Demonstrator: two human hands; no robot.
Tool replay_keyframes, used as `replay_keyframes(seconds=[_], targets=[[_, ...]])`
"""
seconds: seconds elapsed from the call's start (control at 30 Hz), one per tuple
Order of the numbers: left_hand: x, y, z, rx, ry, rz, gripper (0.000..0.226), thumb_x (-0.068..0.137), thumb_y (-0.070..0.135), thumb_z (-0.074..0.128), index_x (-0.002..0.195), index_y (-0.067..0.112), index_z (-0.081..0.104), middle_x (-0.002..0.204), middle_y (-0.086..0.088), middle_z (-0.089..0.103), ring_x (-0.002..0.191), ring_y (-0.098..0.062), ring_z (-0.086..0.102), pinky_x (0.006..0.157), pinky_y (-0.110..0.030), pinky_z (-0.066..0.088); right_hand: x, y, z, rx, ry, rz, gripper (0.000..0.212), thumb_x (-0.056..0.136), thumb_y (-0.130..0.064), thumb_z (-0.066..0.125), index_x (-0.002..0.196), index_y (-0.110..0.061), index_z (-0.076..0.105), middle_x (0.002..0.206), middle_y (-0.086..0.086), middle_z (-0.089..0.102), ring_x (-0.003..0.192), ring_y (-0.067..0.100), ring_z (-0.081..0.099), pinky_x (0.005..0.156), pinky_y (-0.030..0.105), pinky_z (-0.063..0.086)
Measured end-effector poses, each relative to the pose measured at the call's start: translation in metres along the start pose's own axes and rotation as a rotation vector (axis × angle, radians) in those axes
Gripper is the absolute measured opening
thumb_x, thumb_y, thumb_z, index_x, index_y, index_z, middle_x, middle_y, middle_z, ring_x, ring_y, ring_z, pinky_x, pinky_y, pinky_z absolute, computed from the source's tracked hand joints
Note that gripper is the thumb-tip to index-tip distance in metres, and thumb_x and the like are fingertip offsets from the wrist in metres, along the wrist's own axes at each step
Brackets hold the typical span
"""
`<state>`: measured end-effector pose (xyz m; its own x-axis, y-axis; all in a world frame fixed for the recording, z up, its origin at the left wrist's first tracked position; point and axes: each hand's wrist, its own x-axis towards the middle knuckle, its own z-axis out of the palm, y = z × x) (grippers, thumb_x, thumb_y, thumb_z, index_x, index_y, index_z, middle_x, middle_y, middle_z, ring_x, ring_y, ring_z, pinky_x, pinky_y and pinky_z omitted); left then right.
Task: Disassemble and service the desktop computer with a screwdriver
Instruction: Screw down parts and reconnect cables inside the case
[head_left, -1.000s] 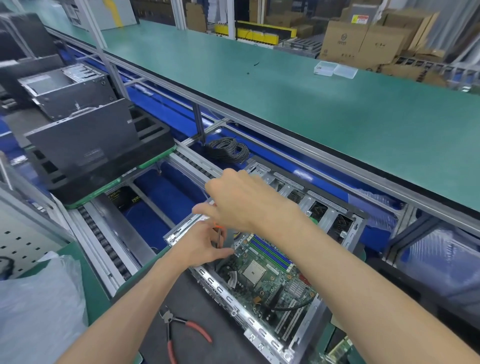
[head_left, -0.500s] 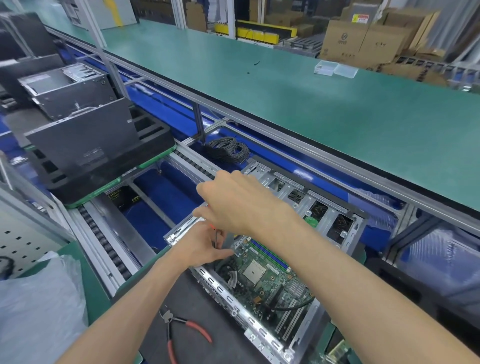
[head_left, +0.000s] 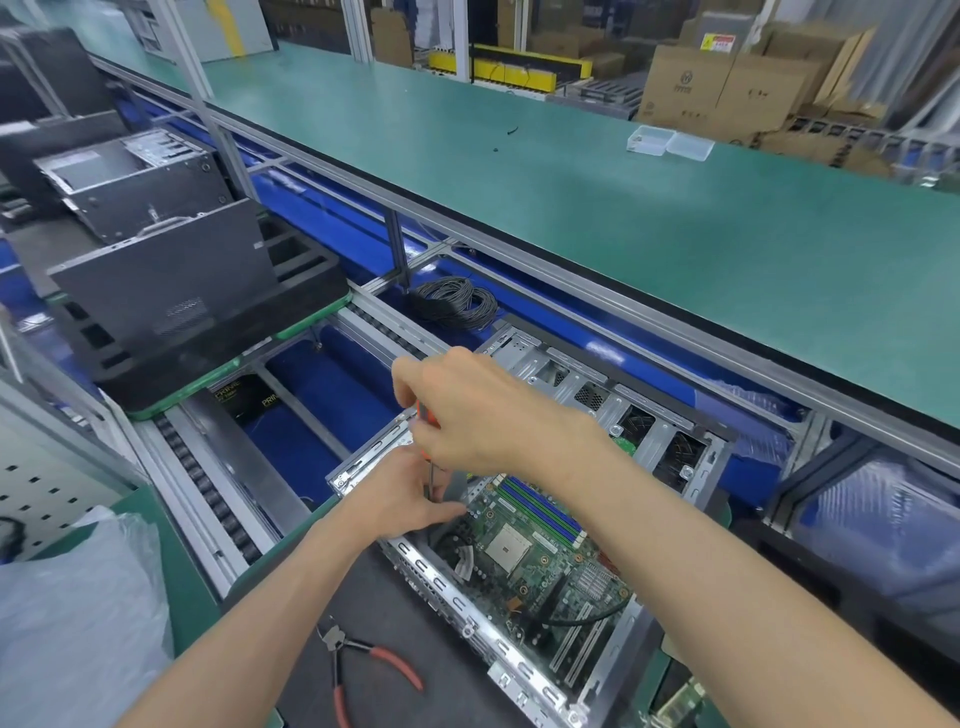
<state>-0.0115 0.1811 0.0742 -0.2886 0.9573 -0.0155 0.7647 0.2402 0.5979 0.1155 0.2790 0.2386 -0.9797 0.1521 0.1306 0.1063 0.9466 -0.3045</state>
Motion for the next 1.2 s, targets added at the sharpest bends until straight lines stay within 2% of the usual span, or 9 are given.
replay_keyframes(seconds=[0.17, 0.3, 0.47, 0.6, 0.77, 0.83, 0.93, 1.1, 1.2], targets=[[0.000, 0.000, 0.000, -0.011, -0.012, 0.018, 0.035, 0.072, 0.036, 0.084, 0.061, 0.019, 0.056, 0.054, 0.019, 0.051, 0.054, -0.004, 0.048, 0.053, -0.018, 0.038, -0.005, 0.008, 0.013, 0.364, 0.096, 0.006, 0.033, 0.069, 0.001, 0.063, 0.094, -0.019, 0.054, 0.068, -0.009, 0.059, 0.066, 0.011, 0.054, 0.063, 0.026, 0.045], [0.001, -0.001, 0.001, -0.021, -0.034, 0.010, 0.036, 0.073, 0.031, 0.085, 0.062, 0.018, 0.053, 0.054, 0.017, 0.054, 0.056, -0.005, 0.051, 0.056, -0.022, 0.043, -0.009, 0.013, 0.040, 0.496, 0.242, 0.128, 0.025, 0.078, -0.025, 0.077, 0.083, -0.018, 0.054, 0.066, -0.003, 0.057, 0.065, 0.012, 0.051, 0.063, 0.015, 0.032], [0.001, -0.003, 0.002, -0.100, 0.014, 0.107, 0.031, 0.073, 0.024, 0.081, 0.089, 0.009, 0.060, 0.080, -0.003, 0.060, 0.074, -0.020, 0.059, 0.064, -0.039, 0.052, -0.024, 0.012, 0.088, 0.544, 0.232, 0.270, 0.023, 0.090, -0.034, 0.066, 0.080, -0.017, 0.055, 0.067, -0.005, 0.055, 0.062, 0.009, 0.048, 0.061, 0.027, 0.042], [0.001, 0.001, -0.001, 0.013, -0.011, 0.149, 0.016, 0.070, 0.040, 0.059, 0.082, 0.030, 0.057, 0.073, 0.026, 0.046, 0.074, 0.004, 0.052, 0.063, -0.008, 0.036, -0.034, 0.016, 0.111, 0.546, 0.161, 0.309, 0.024, 0.097, -0.027, 0.059, 0.081, -0.011, 0.056, 0.080, 0.003, 0.061, 0.077, 0.018, 0.054, 0.076, 0.039, 0.046], [0.002, 0.002, -0.002, -0.034, -0.017, 0.085, 0.036, 0.058, 0.051, 0.077, 0.084, 0.050, 0.052, 0.082, 0.029, 0.055, 0.076, 0.007, 0.056, 0.064, -0.010, 0.039, -0.038, 0.022, 0.108, 0.616, 0.186, 0.310, 0.024, 0.101, -0.018, 0.054, 0.082, -0.004, 0.061, 0.079, 0.007, 0.063, 0.074, 0.022, 0.061, 0.078, 0.043, 0.051], [0.001, 0.000, -0.002, -0.037, -0.011, 0.095, 0.036, 0.055, 0.052, 0.085, 0.081, 0.040, 0.063, 0.091, 0.033, 0.055, 0.080, 0.008, 0.056, 0.071, -0.007, 0.039, -0.039, 0.027, 0.102, 0.646, 0.233, 0.328, 0.025, 0.102, -0.016, 0.052, 0.084, -0.002, 0.062, 0.076, 0.010, 0.065, 0.071, 0.024, 0.063, 0.075, 0.046, 0.052], [0.001, 0.000, -0.004, 0.000, -0.042, 0.121, 0.030, 0.061, 0.044, 0.089, 0.076, 0.023, 0.074, 0.097, 0.020, 0.058, 0.084, -0.001, 0.057, 0.079, -0.019, 0.045, -0.041, 0.036, 0.091, 0.680, 0.293, 0.328, 0.025, 0.103, -0.015, 0.051, 0.083, -0.006, 0.062, 0.072, 0.006, 0.066, 0.067, 0.021, 0.066, 0.072, 0.047, 0.053], [0.001, 0.002, -0.008, 0.050, -0.047, 0.167, 0.017, 0.070, 0.019, 0.081, 0.086, 0.025, 0.078, 0.096, 0.017, 0.059, 0.083, -0.002, 0.055, 0.080, -0.022, 0.044, -0.046, 0.048, 0.072, 0.701, 0.381, 0.362, 0.029, 0.102, -0.018, 0.052, 0.074, -0.020, 0.058, 0.063, 0.001, 0.065, 0.059, 0.017, 0.067, 0.064, 0.040, 0.057], [0.004, 0.006, -0.006, 0.126, -0.114, 0.153, 0.028, 0.075, 0.030, 0.079, 0.103, 0.028, 0.077, 0.105, 0.016, 0.059, 0.095, -0.005, 0.050, 0.090, -0.023, 0.039, -0.051, 0.053, 0.060, 0.674, 0.408, 0.372, 0.027, 0.103, -0.017, 0.051, 0.077, -0.016, 0.059, 0.062, 0.004, 0.065, 0.058, 0.017, 0.067, 0.065, 0.042, 0.056]])
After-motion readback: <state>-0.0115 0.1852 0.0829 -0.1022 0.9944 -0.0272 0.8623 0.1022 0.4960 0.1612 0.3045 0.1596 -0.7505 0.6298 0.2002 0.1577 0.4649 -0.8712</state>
